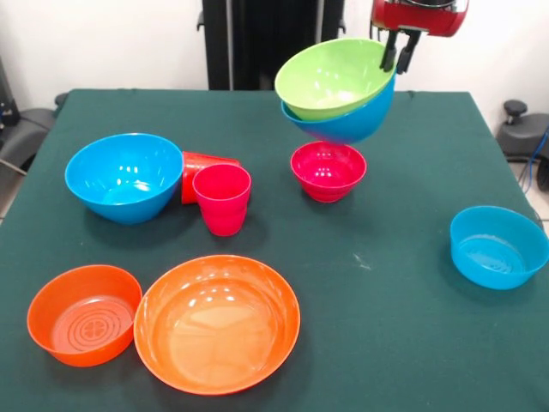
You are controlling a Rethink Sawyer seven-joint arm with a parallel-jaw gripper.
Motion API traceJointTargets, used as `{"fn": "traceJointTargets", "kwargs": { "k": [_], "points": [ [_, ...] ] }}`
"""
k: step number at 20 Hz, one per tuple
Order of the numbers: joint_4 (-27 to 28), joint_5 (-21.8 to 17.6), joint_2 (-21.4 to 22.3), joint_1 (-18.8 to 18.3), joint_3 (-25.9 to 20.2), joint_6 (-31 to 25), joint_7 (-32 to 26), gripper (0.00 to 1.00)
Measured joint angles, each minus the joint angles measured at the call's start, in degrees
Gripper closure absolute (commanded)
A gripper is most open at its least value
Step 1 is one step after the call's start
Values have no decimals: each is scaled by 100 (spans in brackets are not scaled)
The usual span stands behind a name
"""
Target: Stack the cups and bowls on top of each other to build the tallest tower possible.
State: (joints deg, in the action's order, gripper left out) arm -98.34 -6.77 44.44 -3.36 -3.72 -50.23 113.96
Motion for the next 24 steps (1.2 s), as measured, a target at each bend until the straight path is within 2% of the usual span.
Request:
{"fn": "traceJointTargets", "kwargs": {
  "k": [24],
  "points": [
    [349,1,-405,10,260,0,0,100]
  ]
}}
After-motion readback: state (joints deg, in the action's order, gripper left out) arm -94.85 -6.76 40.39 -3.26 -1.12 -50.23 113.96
